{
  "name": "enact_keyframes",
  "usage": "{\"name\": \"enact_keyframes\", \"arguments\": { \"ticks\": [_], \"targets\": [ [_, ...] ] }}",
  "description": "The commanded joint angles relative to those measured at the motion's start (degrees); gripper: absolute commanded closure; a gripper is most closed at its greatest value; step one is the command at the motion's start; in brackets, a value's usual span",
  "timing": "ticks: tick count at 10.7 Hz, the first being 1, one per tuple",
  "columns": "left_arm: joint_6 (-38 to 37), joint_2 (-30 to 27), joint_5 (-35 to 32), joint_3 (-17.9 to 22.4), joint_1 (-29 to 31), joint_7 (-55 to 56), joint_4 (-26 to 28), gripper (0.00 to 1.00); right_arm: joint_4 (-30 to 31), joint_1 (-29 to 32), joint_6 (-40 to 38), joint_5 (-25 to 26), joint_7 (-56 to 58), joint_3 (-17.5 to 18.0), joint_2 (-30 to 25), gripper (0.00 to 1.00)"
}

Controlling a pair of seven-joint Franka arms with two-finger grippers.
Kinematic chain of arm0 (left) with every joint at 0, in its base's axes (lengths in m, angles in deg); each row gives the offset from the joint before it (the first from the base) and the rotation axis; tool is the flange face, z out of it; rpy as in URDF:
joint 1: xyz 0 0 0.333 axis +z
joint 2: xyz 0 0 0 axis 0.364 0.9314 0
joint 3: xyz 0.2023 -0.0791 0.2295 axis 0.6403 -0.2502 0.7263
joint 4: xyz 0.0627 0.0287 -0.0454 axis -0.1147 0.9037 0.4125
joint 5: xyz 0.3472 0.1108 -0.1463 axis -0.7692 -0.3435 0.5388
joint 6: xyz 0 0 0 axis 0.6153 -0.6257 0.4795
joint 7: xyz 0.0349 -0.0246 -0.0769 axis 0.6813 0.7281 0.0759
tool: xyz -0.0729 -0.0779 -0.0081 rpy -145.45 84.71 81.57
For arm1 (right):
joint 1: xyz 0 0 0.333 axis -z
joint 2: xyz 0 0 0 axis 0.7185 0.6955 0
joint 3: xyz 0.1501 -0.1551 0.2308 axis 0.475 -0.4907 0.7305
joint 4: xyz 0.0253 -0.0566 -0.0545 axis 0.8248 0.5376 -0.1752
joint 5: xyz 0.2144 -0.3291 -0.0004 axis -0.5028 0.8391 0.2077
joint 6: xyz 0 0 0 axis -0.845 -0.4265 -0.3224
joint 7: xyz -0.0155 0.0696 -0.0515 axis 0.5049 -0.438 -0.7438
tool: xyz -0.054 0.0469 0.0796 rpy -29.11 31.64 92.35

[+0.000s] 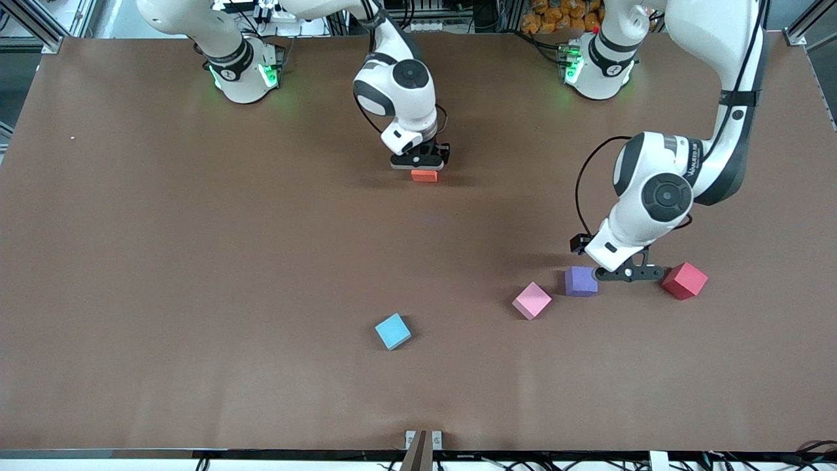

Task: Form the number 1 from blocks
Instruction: 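Place orange beside purple with the right gripper while the left gripper reaches purple, then grasp the second purple block with the left gripper while the right gripper retracts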

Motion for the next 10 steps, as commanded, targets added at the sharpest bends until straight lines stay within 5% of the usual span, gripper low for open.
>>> {"name": "enact_keyframes", "arguments": {
  "ticks": [1, 6, 7, 10],
  "targets": [
    [1.7, 2.5, 5.0, 2.0, -0.4, -11.1, -1.2, 0.00, -0.1, 0.6, -0.5, 2.0, -1.6, 0.2, 0.0, 0.41],
    [1.9, 5.3, 11.2, 2.1, -0.5, -10.1, -2.1, 0.00, 0.8, 2.9, -0.6, 4.5, -1.6, 0.3, -0.5, 0.40],
    [1.9, 6.0, 11.4, 2.2, -0.5, -10.1, -2.5, 0.00, 1.1, 2.9, -0.7, 4.5, -1.7, 0.3, -1.0, 0.00],
    [1.9, 9.2, 12.8, 4.2, -0.4, -8.1, -6.1, 0.00, 3.0, 3.8, -1.3, 4.4, -2.1, 0.3, -4.7, 0.00]
  ]
}}
